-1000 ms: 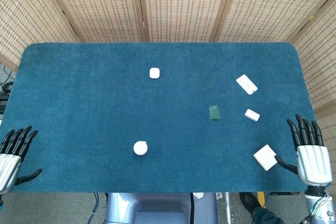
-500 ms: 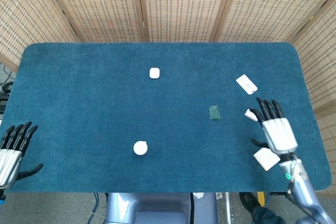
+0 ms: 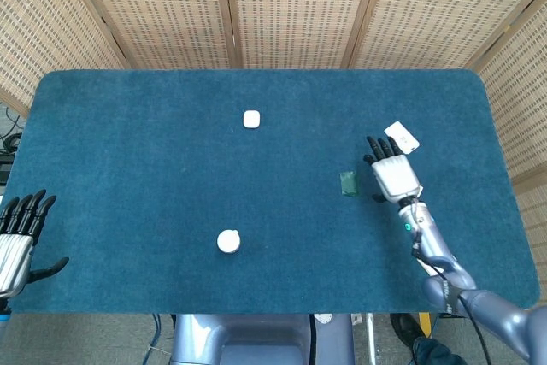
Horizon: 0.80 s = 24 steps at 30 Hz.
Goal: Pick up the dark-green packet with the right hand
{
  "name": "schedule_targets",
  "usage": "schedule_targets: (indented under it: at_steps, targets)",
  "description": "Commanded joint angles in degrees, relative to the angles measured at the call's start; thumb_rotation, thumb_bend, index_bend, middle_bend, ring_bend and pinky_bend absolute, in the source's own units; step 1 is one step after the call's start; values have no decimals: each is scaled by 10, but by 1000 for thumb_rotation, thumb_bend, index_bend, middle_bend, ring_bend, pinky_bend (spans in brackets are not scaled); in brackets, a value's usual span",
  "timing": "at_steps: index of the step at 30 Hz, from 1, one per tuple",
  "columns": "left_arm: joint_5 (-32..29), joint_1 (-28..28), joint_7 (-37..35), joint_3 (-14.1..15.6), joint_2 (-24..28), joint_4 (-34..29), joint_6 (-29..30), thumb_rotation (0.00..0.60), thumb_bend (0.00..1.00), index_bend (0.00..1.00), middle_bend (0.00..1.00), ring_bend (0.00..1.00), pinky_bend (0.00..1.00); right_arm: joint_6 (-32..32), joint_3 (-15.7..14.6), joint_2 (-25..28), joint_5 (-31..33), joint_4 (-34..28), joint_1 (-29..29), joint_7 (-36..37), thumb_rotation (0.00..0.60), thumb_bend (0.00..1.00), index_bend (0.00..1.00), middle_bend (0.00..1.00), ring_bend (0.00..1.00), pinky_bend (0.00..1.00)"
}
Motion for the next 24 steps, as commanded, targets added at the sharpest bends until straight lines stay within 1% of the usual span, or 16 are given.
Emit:
schedule_targets:
  at_steps: [1,4,7,11,15,24]
  targets:
    - [-4,-2,3,-2,0,-2,-4,600,0,0,0,0,0,-7,-3,-19,6,14,12,-1,600,2,263,0,0,0]
    - [-10,-5,5,-3,0,-3,-11,600,0,0,0,0,0,-5,-1,-33,12,16,20,-4,600,2,263,0,0,0]
    - [-16,-8,7,-5,0,-5,-17,600,0,0,0,0,0,-3,1,-38,18,4,25,-8,600,2,263,0,0,0]
    - [-21,-10,8,-6,2,-7,-22,600,0,0,0,0,0,-4,-1,-45,28,-7,33,-30,600,2,263,0,0,0]
    - [-23,-10,5,-5,4,-8,-23,600,0,0,0,0,0,-10,-1,-60,45,4,42,-55,600,2,263,0,0,0]
    - [-24,-11,-1,-4,8,-10,-24,600,0,0,0,0,0,-20,-5,-77,70,31,50,-75,600,2,263,0,0,0]
